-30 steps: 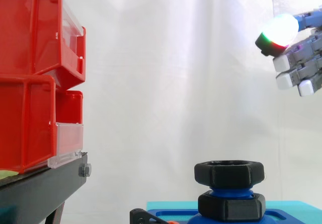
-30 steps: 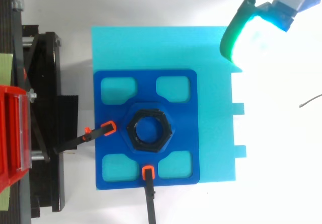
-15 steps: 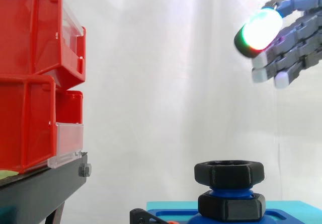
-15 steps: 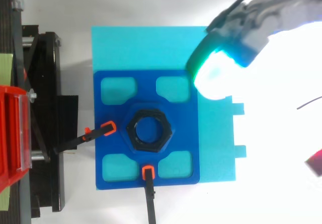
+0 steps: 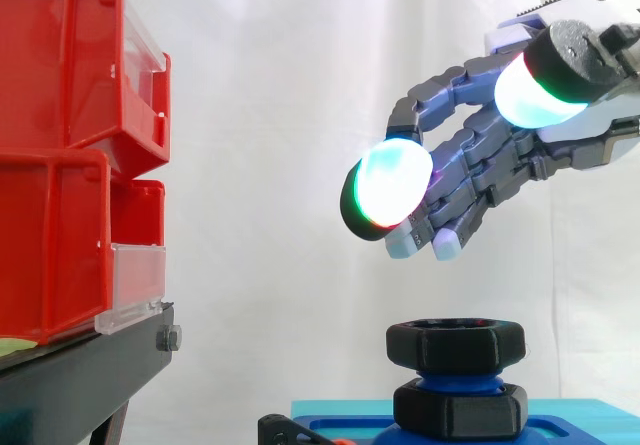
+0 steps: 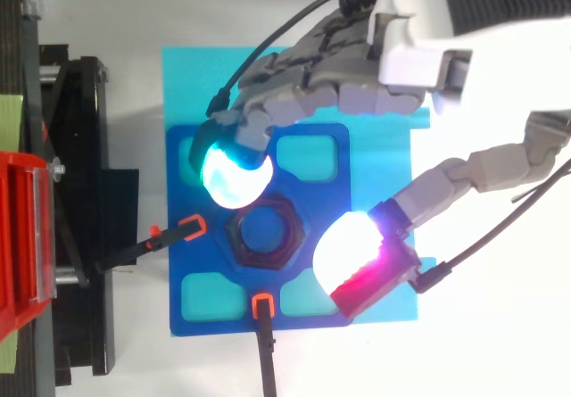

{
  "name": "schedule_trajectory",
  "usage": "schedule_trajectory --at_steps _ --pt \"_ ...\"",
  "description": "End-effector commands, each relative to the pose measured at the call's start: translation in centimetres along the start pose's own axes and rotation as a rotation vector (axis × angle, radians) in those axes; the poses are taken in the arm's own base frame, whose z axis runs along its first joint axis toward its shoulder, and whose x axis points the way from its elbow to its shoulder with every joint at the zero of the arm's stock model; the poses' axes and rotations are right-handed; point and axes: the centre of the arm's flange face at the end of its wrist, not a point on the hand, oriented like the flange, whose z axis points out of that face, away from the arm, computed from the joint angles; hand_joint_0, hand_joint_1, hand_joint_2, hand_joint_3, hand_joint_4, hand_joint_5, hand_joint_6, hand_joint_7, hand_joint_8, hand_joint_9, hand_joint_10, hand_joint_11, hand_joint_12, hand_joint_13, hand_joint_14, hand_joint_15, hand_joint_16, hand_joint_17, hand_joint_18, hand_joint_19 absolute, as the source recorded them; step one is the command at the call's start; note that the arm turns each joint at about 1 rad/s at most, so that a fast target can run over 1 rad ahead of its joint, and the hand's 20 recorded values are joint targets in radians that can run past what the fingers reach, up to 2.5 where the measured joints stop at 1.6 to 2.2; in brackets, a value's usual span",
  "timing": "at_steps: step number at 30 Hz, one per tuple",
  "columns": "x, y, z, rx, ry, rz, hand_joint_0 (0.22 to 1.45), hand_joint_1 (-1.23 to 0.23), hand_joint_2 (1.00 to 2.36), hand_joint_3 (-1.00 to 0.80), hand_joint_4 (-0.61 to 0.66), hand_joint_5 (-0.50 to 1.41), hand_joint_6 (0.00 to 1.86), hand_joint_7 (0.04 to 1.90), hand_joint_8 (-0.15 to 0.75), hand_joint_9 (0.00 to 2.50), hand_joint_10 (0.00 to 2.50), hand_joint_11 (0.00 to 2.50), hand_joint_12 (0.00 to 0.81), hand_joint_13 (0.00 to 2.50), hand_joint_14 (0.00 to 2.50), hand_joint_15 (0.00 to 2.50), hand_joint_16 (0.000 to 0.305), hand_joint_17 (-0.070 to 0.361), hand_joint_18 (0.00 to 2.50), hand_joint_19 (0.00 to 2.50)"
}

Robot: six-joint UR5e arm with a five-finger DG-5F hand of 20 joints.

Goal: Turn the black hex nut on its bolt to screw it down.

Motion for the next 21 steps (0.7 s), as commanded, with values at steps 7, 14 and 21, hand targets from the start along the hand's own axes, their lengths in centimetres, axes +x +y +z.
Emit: schedule_trajectory --at_steps 7,14,21 --pt "-0.3 0.8 0.0 -0.016 -0.003 -0.123 0.53 -0.60 1.00 -0.50 0.17 -0.16 0.50 0.78 0.218 0.49 0.01 0.16 0.323 0.47 0.00 0.09 0.057 0.128 0.40 0.44" --pt "-0.2 1.9 1.3 -0.104 -0.058 -0.134 0.53 -0.60 1.00 -0.50 0.18 -0.16 0.50 0.82 0.219 0.48 0.01 0.17 0.326 0.46 0.00 0.09 0.057 0.128 0.40 0.44" --pt "3.0 0.4 3.4 -0.136 -0.024 -0.192 0.53 -0.60 1.00 -0.50 0.19 -0.14 0.50 0.94 0.220 0.47 0.01 0.17 0.327 0.45 0.00 0.09 0.057 0.127 0.39 0.44"
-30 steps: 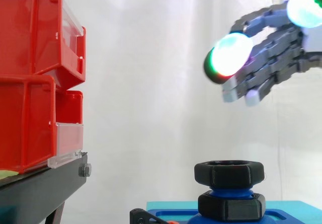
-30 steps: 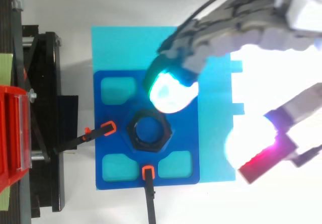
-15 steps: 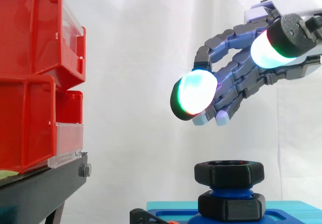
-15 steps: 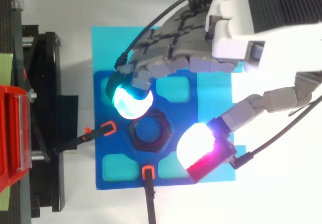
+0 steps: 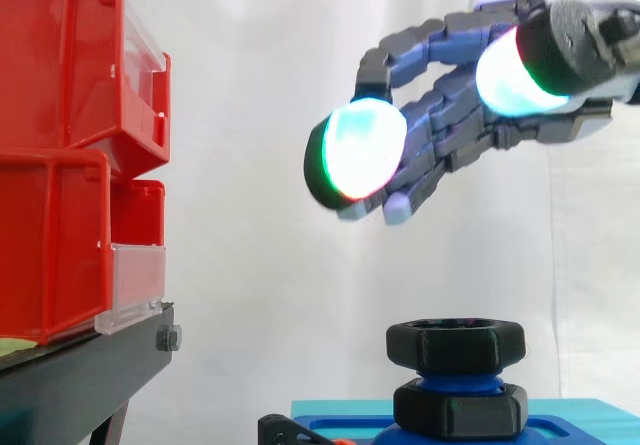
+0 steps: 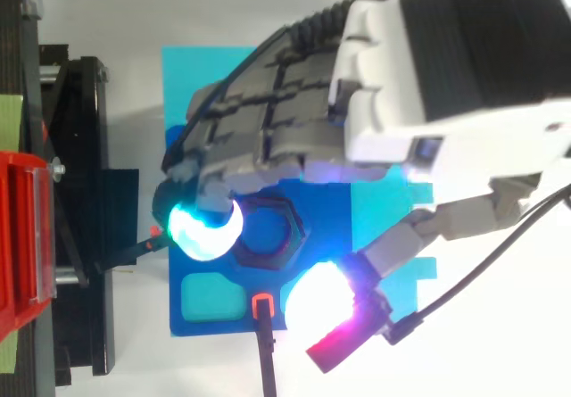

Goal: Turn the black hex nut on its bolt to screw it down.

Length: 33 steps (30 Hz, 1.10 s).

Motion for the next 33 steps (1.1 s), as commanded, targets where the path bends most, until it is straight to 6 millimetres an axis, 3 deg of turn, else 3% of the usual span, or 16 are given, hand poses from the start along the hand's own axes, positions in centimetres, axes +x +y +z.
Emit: schedule_trajectory --at_steps 1,14,22,33 --pt "1.8 -0.6 1.1 -0.017 0.005 -0.025 0.53 -0.60 1.00 -0.50 0.19 -0.13 0.50 0.96 0.220 0.47 0.01 0.17 0.328 0.45 0.00 0.09 0.057 0.128 0.39 0.43" --pt "3.0 0.2 2.3 -0.045 -0.017 -0.111 0.52 -0.59 1.00 -0.50 0.18 -0.12 0.50 1.04 0.222 0.46 0.01 0.17 0.329 0.44 0.00 0.09 0.057 0.128 0.38 0.43" --pt "5.3 -0.7 3.0 -0.046 0.019 -0.148 0.52 -0.59 1.00 -0.50 0.18 -0.11 0.50 1.08 0.222 0.46 0.01 0.17 0.329 0.45 0.00 0.09 0.057 0.128 0.38 0.44" --pt "5.5 -0.4 3.0 -0.072 0.036 -0.215 0.52 -0.58 1.00 -0.50 0.17 -0.11 0.50 1.10 0.223 0.46 0.01 0.17 0.329 0.44 0.00 0.09 0.057 0.129 0.38 0.44"
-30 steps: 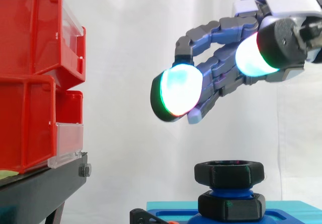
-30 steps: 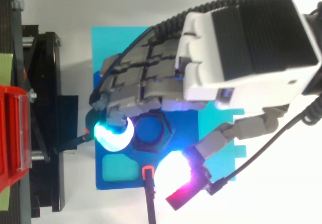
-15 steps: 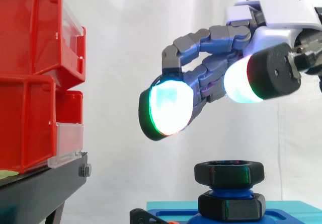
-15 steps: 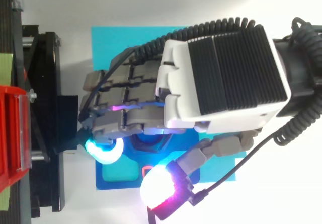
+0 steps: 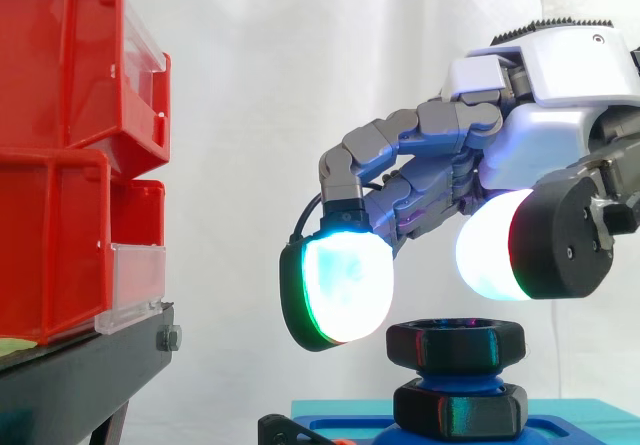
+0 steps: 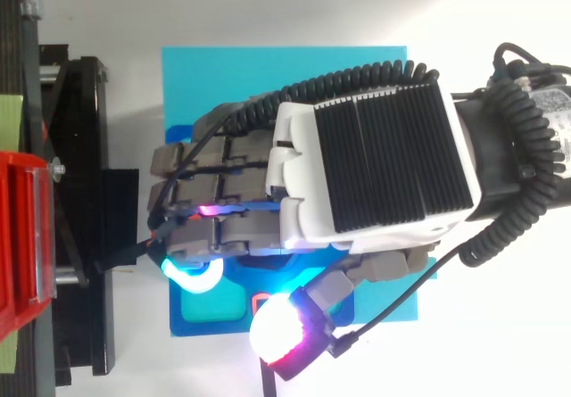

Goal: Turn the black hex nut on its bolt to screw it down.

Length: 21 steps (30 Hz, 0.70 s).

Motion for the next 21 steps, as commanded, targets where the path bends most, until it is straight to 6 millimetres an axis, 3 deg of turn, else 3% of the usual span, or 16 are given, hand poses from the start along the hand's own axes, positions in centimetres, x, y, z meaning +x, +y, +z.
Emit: schedule_trajectory --at_steps 1,9,21 --pt "0.02 -0.01 -0.03 -0.007 0.004 -0.016 0.52 -0.57 1.00 -0.50 0.18 -0.11 0.50 1.10 0.224 0.46 0.01 0.17 0.330 0.45 0.00 0.09 0.058 0.129 0.38 0.44" --pt "0.12 -0.13 -0.01 -0.010 0.003 -0.070 0.48 -0.36 1.00 -0.50 0.20 -0.11 0.50 1.09 0.243 0.46 0.01 0.17 0.355 0.44 0.00 0.09 0.063 0.142 0.37 0.45" --pt "0.49 -0.28 0.43 -0.018 -0.014 -0.074 0.48 -0.26 1.00 -0.50 0.19 -0.10 0.50 1.08 0.245 0.46 0.01 0.17 0.356 0.43 0.01 0.09 0.063 0.141 0.35 0.45"
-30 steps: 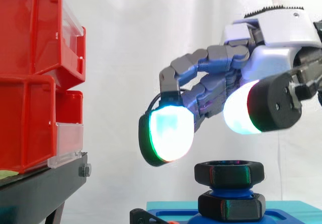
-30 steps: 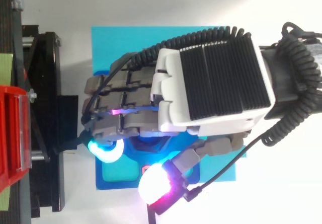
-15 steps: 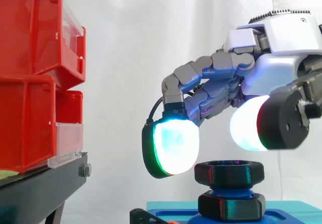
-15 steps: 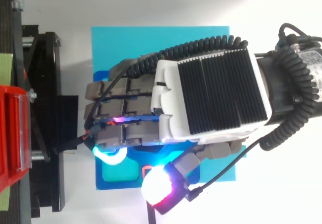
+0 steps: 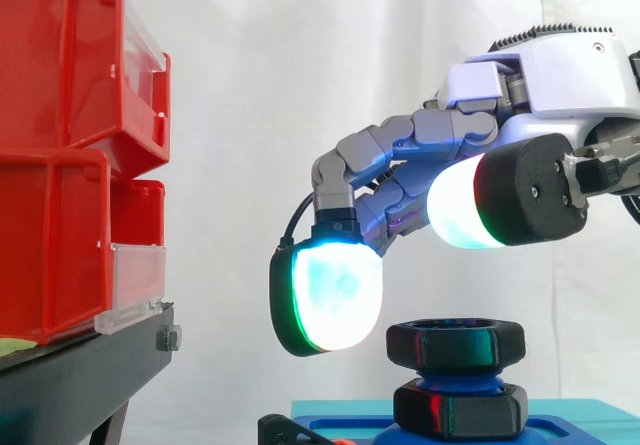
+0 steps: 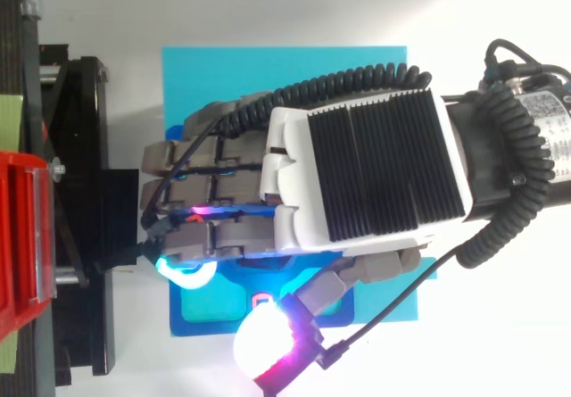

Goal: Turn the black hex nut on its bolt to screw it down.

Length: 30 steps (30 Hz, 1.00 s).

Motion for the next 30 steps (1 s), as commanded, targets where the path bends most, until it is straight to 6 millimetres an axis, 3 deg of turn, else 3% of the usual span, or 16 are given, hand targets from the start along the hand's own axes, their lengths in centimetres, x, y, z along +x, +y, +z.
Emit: schedule_trajectory --at_steps 1,17,30 --pt "0.0 0.0 0.0 -0.001 -0.002 -0.003 0.48 -0.26 1.00 -0.50 0.19 -0.10 0.50 1.08 0.244 0.47 0.01 0.17 0.357 0.43 0.01 0.09 0.063 0.141 0.35 0.44" --pt "1.5 -0.7 -0.4 -0.001 0.020 -0.014 0.49 -0.22 1.00 -0.50 0.15 -0.08 0.50 1.12 0.237 0.47 0.01 0.17 0.352 0.44 0.00 0.10 0.061 0.138 0.35 0.45" --pt "1.4 -0.9 -0.5 -0.025 0.018 -0.050 0.50 -0.21 1.00 -0.50 0.13 -0.07 0.50 1.22 0.240 0.48 0.01 0.17 0.350 0.44 0.00 0.10 0.061 0.136 0.35 0.45"
